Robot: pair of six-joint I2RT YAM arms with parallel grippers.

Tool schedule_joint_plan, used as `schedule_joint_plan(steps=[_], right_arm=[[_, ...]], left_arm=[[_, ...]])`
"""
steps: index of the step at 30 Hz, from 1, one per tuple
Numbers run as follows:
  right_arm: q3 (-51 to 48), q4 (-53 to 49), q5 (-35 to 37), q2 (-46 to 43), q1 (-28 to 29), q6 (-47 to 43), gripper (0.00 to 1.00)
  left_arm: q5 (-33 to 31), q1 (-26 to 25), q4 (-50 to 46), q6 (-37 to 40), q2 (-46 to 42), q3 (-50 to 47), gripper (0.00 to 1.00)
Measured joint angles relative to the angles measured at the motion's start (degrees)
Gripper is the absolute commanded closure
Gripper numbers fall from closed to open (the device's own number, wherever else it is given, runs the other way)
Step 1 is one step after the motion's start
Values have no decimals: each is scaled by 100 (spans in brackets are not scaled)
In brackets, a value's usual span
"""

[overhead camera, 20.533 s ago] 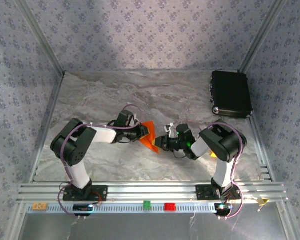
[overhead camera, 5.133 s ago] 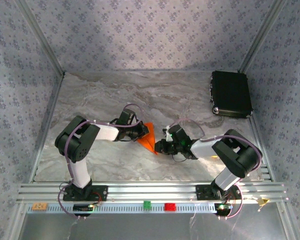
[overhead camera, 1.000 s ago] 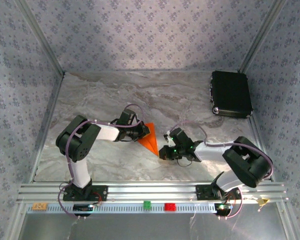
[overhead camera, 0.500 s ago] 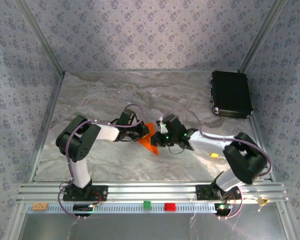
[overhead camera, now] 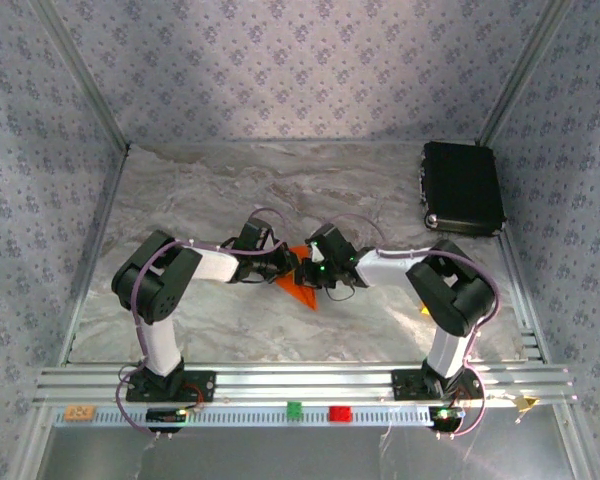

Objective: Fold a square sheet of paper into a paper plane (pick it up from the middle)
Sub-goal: Fourth fold the wing at the center of the table.

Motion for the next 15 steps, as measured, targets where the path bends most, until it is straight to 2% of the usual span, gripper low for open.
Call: schedule_joint_plan(steps=[11,15], right_arm=[[-658,970,-236,4,-177,284,100],[-933,1491,-306,-15,-234,424,100]], left_arm=[[7,2,-2,7,0,4,93],[42,7,-83,83,-7,63,87]])
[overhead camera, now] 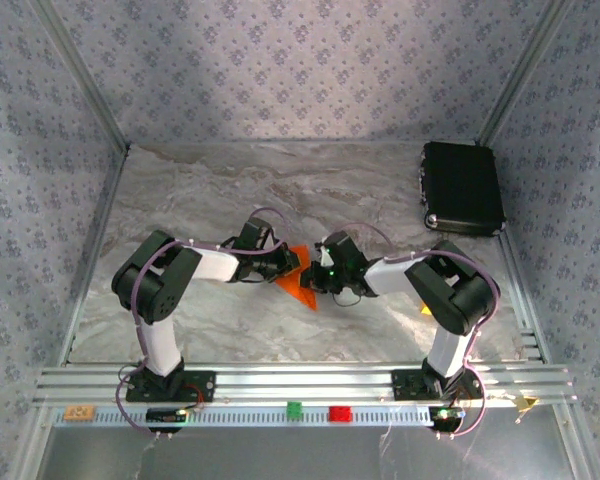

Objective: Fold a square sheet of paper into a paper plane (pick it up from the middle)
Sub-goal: Fourth fold the wing at the center of the table.

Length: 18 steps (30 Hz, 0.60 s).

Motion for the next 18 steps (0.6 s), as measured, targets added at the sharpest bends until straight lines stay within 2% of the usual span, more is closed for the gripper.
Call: schedule_joint_plan(steps=[4,10,18], right_arm=[[-140,258,-74,-13,-22,59,100],[-208,326,-127,-37,-66,118,100],[-212,326,-142,-37,-74,118,100]], left_arm=[[-28,9,-348,208,-105,125,85],[-129,35,-807,511,-590,210,99],[0,-160,-984,575,-435,227,100]])
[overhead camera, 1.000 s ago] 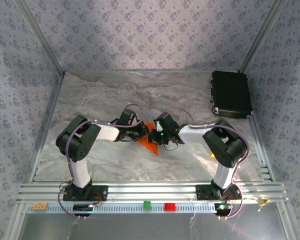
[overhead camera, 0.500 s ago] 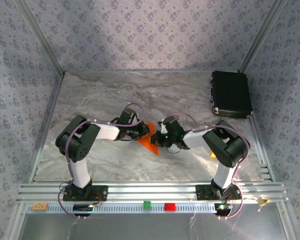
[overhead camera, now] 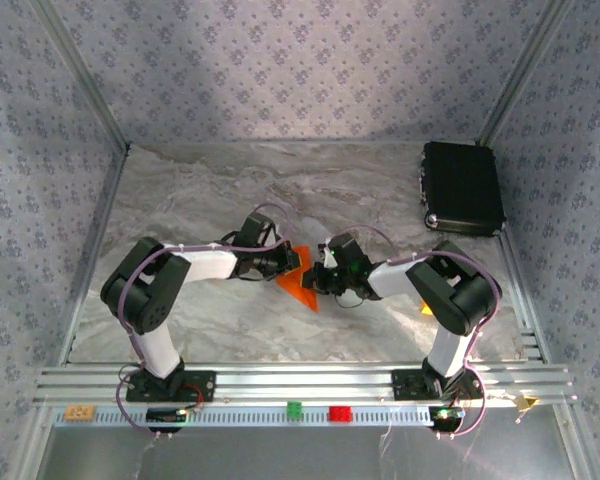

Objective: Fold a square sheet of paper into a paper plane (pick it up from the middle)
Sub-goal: Fourth fold the wing at the center of the table.

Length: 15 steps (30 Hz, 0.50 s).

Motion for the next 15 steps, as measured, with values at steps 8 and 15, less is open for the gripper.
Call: schedule_joint_plan(steps=[8,15], right_arm=[[-26,22,-2,-9,-11,0,100],[-70,20,9,-39,-11,-7,100]], left_arm=[[74,20,-63,-17,365,85,100],[-133,240,-431,-9,431,382,100]])
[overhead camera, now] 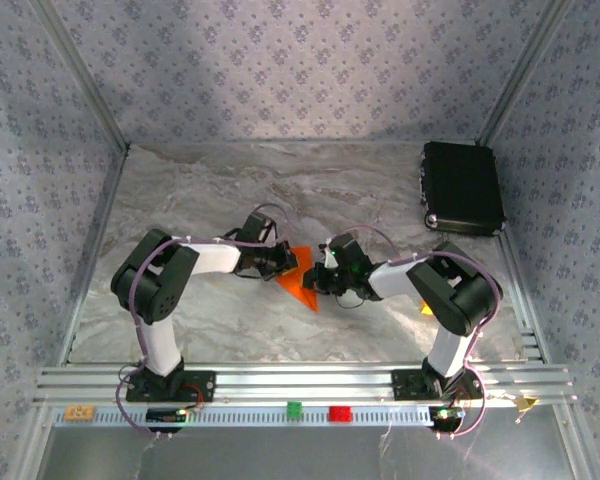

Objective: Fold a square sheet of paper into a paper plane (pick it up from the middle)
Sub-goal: Fourth fold the wing at the center of the table.

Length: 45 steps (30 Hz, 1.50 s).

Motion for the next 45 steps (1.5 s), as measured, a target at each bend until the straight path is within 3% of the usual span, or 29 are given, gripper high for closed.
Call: schedule_joint_plan(steps=[20,29,36,45], right_arm=[[-70,-22,-13,-66,0,-153,100],[-57,-166,-229,-81,-72,-396,100],[-46,-267,-372,-85,-140,-498,100],[-46,-372,-461,-111,-188,-546,100]], left_arm=[[-136,737,-656,315,487,920,100],[-302,798,-776,310,114,820,98],[-256,415,-590,313,-603,442,97],[136,-262,-160,286,63,348,99]])
